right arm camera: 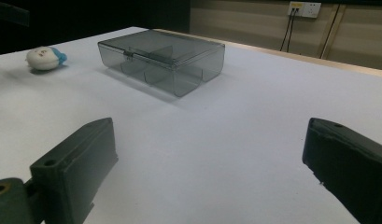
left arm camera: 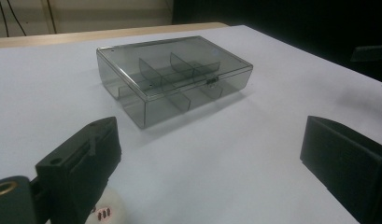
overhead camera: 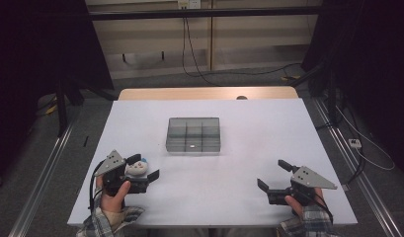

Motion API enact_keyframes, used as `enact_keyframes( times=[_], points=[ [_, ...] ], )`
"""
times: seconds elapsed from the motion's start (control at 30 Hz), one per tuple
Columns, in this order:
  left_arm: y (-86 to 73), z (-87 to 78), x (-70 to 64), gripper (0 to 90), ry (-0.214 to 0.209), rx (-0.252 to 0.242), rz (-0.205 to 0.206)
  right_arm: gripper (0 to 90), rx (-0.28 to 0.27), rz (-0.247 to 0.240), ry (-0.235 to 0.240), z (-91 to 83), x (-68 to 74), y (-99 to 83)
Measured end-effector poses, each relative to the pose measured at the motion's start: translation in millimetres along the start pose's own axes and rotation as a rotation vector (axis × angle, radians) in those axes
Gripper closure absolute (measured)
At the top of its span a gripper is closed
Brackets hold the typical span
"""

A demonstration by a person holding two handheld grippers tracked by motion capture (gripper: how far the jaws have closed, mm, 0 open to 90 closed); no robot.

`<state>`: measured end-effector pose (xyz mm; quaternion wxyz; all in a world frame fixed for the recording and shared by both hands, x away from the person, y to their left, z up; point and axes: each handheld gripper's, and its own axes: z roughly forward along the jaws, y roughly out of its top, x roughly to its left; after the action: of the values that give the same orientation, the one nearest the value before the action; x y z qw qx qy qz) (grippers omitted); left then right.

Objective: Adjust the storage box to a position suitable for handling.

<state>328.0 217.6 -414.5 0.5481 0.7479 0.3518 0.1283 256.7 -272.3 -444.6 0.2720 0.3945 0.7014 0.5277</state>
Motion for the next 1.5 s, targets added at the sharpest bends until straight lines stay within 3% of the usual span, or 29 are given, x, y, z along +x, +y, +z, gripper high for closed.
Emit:
enact_keyframes(
  times=[0.43,0.53,0.67,0.83,1.1,1.3,1.37,1.5],
  points=[
    [2.6,2.5,0.3,4.5,-0.002,-0.003,0.0,2.3,0.009,-0.012,-0.013,1.2,0.7,2.4],
    [4.7,4.7,0.4,4.5,0.006,0.0,0.001,2.2,0.016,0.003,-0.037,4.9,2.8,5.1],
    [9.2,8.4,1.3,4.9,0.022,-0.001,-0.009,3.0,0.024,-0.015,-0.019,10.2,5.0,9.7],
    [15.7,16.2,3.7,6.2,0.049,0.012,-0.022,4.2,0.025,0.011,-0.025,19.2,4.3,13.5],
    [23.0,29.3,8.6,10.0,0.113,0.048,-0.057,5.3,0.026,0.035,-0.072,32.2,-2.7,20.8],
    [27.0,38.8,10.9,13.7,0.131,0.06,-0.064,6.9,0.036,0.026,-0.091,48.9,-5.0,26.4],
    [28.3,43.7,12.1,14.8,0.136,0.068,-0.086,7.5,0.041,0.023,-0.09,54.2,-4.7,28.8],
    [31.0,51.4,14.7,22.2,0.169,0.078,-0.079,15.2,0.055,0.015,-0.089,65.2,-2.6,32.0]
  ],
)
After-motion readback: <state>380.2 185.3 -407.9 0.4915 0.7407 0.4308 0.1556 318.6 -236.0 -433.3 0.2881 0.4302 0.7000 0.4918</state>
